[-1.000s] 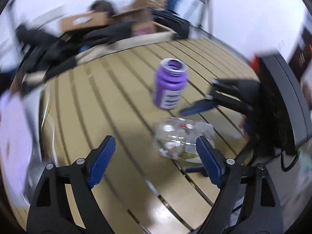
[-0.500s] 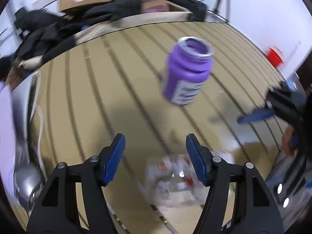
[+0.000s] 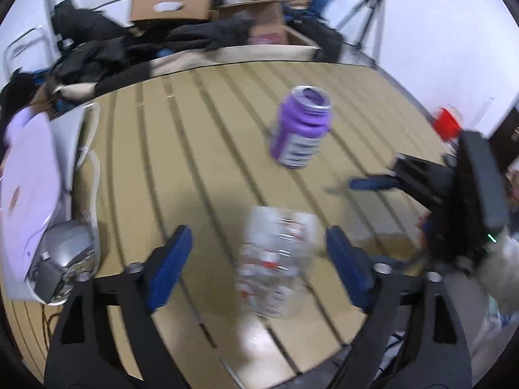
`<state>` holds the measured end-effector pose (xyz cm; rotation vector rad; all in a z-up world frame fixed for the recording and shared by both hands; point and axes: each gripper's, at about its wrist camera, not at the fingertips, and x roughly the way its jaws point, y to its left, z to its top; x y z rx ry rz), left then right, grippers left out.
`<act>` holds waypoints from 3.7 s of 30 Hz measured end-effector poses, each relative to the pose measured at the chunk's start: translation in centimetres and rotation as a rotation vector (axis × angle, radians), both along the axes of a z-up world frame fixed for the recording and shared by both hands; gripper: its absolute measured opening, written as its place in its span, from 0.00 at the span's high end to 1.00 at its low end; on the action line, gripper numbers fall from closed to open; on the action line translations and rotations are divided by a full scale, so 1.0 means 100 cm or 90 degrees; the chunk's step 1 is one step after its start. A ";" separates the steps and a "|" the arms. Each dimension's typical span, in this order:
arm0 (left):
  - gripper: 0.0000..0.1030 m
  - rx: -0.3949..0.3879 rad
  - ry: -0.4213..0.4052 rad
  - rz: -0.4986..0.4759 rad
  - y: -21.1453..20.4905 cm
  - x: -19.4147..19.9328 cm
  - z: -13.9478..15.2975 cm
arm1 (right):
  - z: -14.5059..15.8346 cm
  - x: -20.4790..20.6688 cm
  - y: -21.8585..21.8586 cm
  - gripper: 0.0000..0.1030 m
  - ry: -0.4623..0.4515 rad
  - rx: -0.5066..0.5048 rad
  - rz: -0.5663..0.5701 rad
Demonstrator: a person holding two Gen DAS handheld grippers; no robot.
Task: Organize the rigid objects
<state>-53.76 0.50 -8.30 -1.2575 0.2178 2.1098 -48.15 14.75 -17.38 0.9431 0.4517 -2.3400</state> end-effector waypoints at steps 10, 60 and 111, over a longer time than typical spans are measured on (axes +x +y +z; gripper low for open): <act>0.44 -0.101 -0.104 0.061 0.036 -0.008 -0.061 | 0.008 -0.012 0.030 0.21 -0.047 -0.085 -0.058; 0.42 0.167 0.329 0.169 -0.001 -0.068 0.005 | 0.087 -0.170 -0.037 0.35 0.012 -0.173 0.123; 0.02 -0.131 0.306 0.444 -0.105 0.184 0.119 | 0.153 0.089 0.074 0.26 -0.051 -0.095 -0.210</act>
